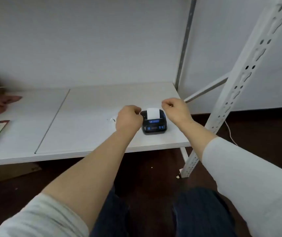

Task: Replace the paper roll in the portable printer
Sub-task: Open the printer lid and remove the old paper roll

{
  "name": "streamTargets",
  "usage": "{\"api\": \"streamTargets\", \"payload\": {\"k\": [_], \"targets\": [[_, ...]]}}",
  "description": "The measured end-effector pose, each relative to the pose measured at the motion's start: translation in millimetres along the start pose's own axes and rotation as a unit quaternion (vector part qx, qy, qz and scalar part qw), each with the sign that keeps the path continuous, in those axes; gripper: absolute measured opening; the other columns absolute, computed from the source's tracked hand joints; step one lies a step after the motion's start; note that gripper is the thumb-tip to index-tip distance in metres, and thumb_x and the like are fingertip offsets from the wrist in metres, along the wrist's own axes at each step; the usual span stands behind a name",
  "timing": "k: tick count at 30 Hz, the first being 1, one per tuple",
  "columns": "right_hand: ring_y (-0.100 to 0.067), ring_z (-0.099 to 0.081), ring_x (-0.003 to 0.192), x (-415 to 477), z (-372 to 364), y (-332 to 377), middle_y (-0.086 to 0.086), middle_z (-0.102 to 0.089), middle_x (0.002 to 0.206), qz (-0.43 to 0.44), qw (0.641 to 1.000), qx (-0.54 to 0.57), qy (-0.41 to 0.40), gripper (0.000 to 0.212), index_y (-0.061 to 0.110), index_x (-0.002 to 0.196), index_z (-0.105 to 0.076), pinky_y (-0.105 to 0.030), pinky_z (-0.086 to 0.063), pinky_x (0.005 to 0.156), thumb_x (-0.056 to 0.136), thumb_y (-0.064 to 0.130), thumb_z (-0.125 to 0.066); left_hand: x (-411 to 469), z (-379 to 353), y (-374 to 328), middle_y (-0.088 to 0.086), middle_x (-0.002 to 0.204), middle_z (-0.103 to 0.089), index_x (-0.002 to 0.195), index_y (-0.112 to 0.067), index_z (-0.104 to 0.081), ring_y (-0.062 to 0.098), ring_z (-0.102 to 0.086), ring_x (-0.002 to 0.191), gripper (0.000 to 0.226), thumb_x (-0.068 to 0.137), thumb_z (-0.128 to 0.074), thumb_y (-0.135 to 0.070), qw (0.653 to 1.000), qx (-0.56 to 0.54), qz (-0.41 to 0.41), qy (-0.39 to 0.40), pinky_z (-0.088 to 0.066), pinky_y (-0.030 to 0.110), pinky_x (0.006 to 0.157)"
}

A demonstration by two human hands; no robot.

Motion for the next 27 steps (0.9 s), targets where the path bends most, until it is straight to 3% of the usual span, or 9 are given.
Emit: {"api": "streamTargets", "payload": {"k": [5,10,13,16,18,19,21,24,27], "targets": [[-0.026,-0.055,0.113,13,-27,-49,-0.011,-0.063,0.122,-0.061,0.998,0.015,0.002,0.028,0.005,0.113,-0.063,-0.029,-0.040,0.094,0.092,0.014,-0.046,18,-37,38,0.008,0.108,-0.065,0.115,-0.005,-0.063,0.029,-0.059,0.099,0.040,0.081,-0.044,0.003,0.998,-0.014,0.053,0.025,-0.050,0.034,0.086],[-0.022,-0.052,0.117,24,-51,-93,-0.009,-0.056,0.130,-0.123,0.989,0.078,-0.020,0.035,0.006,0.126,-0.053,-0.029,-0.039,0.102,0.093,0.012,-0.043,36,-72,75,0.031,0.129,-0.050,0.121,0.012,-0.045,0.044,-0.047,0.119,0.043,0.079,-0.035,0.005,0.993,-0.020,0.112,0.044,-0.042,0.048,0.096],[-0.017,-0.048,0.113,26,-61,-115,-0.008,-0.050,0.134,-0.169,0.975,0.136,-0.041,0.040,0.008,0.134,-0.042,-0.025,-0.037,0.097,0.094,0.013,-0.041,46,-94,93,0.028,0.138,-0.045,0.136,0.003,-0.039,0.043,-0.042,0.127,0.054,0.082,-0.033,0.003,0.985,-0.061,0.149,0.064,-0.038,0.050,0.103],[-0.020,-0.039,0.132,26,-68,-131,-0.007,-0.039,0.146,-0.209,0.958,0.190,-0.058,0.047,0.012,0.141,-0.033,-0.030,-0.031,0.108,0.095,0.014,-0.040,50,-110,100,0.021,0.147,-0.038,0.140,0.003,-0.032,0.038,-0.035,0.136,0.056,0.084,-0.032,0.004,0.979,-0.104,0.161,0.068,-0.033,0.049,0.110],[-0.020,-0.035,0.136,26,-74,-138,-0.007,-0.034,0.150,-0.223,0.950,0.211,-0.059,0.048,0.013,0.142,-0.030,-0.031,-0.029,0.109,0.096,0.015,-0.040,52,-118,104,0.025,0.132,-0.050,0.125,0.012,-0.043,0.043,-0.043,0.125,0.045,0.081,-0.032,0.007,0.977,-0.127,0.161,0.059,-0.041,0.049,0.102],[-0.020,-0.034,0.136,26,-77,-140,-0.006,-0.033,0.150,-0.226,0.949,0.215,-0.055,0.048,0.013,0.143,-0.028,-0.030,-0.029,0.109,0.096,0.015,-0.039,53,-121,106,0.025,0.107,-0.058,0.101,0.012,-0.052,0.047,-0.050,0.102,0.032,0.079,-0.030,0.009,0.976,-0.138,0.159,0.052,-0.049,0.045,0.084],[-0.021,-0.036,0.135,26,-79,-141,-0.009,-0.035,0.149,-0.221,0.951,0.211,-0.050,0.047,0.011,0.142,-0.029,-0.029,-0.031,0.107,0.097,0.015,-0.038,57,-127,108,0.007,0.065,-0.040,0.062,-0.010,-0.036,0.027,-0.034,0.063,0.026,0.074,-0.029,0.012,0.976,-0.149,0.149,0.047,-0.030,0.026,0.052],[-0.029,-0.042,0.128,25,-78,-138,-0.021,-0.044,0.139,-0.207,0.958,0.191,-0.047,0.038,-0.004,0.132,-0.036,-0.037,-0.036,0.105,0.097,0.011,-0.037,59,-129,106,0.015,0.067,-0.044,0.065,-0.009,-0.038,0.025,-0.028,0.063,0.025,0.070,-0.029,0.014,0.977,-0.162,0.131,0.037,-0.022,0.022,0.052],[-0.029,-0.045,0.125,23,-80,-139,-0.020,-0.049,0.135,-0.199,0.960,0.191,-0.049,0.035,-0.006,0.128,-0.039,-0.034,-0.038,0.100,0.097,0.010,-0.037,62,-132,104,0.024,0.101,-0.064,0.095,0.000,-0.059,0.039,-0.052,0.090,0.044,0.067,-0.029,0.015,0.977,-0.182,0.105,0.033,-0.034,0.017,0.062]]}}
Point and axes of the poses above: each hand's wrist, its own x-axis towards the middle knuckle, its own z-axis out of the back of the hand, y = z × x, the point moved 10 cm from there along x, towards the middle knuckle
